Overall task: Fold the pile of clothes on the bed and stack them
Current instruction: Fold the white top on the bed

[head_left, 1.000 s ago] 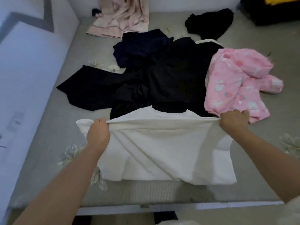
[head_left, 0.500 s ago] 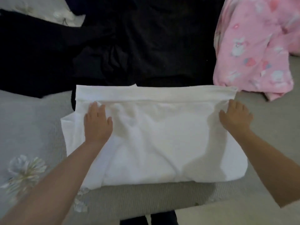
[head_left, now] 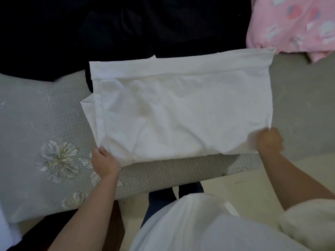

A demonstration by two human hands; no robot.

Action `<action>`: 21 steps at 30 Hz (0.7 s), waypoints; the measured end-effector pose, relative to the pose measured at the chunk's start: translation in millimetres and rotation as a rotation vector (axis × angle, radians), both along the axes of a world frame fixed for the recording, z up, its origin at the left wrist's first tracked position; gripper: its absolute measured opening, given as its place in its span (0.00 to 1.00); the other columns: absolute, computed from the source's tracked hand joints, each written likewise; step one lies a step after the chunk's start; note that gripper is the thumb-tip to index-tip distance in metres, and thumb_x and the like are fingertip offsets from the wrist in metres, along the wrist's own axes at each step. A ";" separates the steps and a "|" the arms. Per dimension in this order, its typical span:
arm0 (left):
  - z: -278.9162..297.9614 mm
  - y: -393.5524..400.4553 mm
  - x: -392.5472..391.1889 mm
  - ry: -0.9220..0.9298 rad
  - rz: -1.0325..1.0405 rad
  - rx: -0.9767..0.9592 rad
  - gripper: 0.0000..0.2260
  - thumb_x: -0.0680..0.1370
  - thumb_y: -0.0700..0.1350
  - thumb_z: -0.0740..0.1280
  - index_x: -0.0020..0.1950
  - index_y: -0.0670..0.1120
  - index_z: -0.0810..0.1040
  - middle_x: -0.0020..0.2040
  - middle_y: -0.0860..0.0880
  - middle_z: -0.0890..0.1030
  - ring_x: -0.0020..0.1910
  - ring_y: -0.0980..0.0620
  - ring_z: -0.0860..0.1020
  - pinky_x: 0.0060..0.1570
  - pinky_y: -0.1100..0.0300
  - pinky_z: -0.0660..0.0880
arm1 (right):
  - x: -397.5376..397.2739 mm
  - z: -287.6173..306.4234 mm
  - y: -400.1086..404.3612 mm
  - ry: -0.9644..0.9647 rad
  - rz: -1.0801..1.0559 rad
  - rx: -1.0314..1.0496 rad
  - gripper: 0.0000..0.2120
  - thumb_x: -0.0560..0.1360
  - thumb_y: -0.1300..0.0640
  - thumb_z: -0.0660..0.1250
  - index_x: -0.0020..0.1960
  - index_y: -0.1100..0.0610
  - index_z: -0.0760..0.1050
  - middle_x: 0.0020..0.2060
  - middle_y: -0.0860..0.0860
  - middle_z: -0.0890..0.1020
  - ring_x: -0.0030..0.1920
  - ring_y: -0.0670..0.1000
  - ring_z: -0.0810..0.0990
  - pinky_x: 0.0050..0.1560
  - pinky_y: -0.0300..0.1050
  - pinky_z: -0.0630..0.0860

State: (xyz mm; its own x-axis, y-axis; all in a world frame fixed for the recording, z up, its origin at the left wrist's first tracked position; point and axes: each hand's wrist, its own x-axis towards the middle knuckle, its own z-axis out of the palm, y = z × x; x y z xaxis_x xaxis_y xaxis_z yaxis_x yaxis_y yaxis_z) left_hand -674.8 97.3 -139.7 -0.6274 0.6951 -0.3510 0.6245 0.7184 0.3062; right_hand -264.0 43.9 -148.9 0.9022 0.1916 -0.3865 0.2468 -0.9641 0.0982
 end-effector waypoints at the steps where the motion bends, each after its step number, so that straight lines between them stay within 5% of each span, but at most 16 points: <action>1: 2.4 2.0 -5.2 0.018 -0.018 -0.037 0.15 0.82 0.41 0.51 0.54 0.31 0.71 0.52 0.30 0.75 0.52 0.33 0.73 0.48 0.48 0.65 | 2.5 2.3 1.3 -0.009 0.014 -0.012 0.17 0.80 0.59 0.53 0.62 0.69 0.68 0.60 0.67 0.73 0.63 0.65 0.70 0.63 0.57 0.62; 8: 3.8 22.7 -27.1 0.229 -0.273 -0.429 0.15 0.78 0.37 0.57 0.63 0.34 0.67 0.63 0.33 0.70 0.64 0.36 0.67 0.63 0.45 0.63 | 10.3 9.9 2.1 -0.007 0.035 -0.116 0.18 0.78 0.60 0.56 0.66 0.64 0.64 0.66 0.63 0.68 0.68 0.61 0.64 0.66 0.58 0.57; 11: 8.5 26.0 7.0 0.268 -0.454 -0.250 0.27 0.73 0.32 0.61 0.71 0.36 0.58 0.70 0.33 0.60 0.69 0.37 0.58 0.67 0.46 0.55 | 3.1 8.7 -5.1 0.085 -0.148 0.010 0.27 0.77 0.50 0.58 0.70 0.64 0.58 0.68 0.64 0.64 0.69 0.62 0.61 0.67 0.59 0.58; 15: 12.8 22.3 76.9 0.195 -1.021 -0.149 0.28 0.74 0.32 0.56 0.73 0.38 0.56 0.73 0.38 0.56 0.73 0.41 0.53 0.70 0.53 0.47 | 5.8 10.5 -22.3 0.318 -0.351 0.217 0.36 0.74 0.48 0.64 0.72 0.66 0.53 0.68 0.64 0.64 0.67 0.63 0.66 0.63 0.56 0.66; 21: 14.8 29.3 217.9 0.157 -1.484 -0.171 0.23 0.75 0.34 0.56 0.70 0.39 0.62 0.69 0.41 0.65 0.68 0.44 0.62 0.61 0.54 0.62 | 18.4 14.0 -36.3 0.546 -0.464 0.418 0.29 0.73 0.56 0.68 0.68 0.68 0.63 0.65 0.62 0.70 0.63 0.61 0.71 0.62 0.53 0.71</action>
State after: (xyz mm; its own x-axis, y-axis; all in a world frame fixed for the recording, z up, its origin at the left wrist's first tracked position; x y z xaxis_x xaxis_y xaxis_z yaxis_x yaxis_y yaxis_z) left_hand -456.9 126.6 -124.9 0.5530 0.6745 -0.4891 0.8148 -0.5603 0.1487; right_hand -245.6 7.7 -134.9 0.6313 0.0714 -0.7722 -0.2758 -0.9100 -0.3096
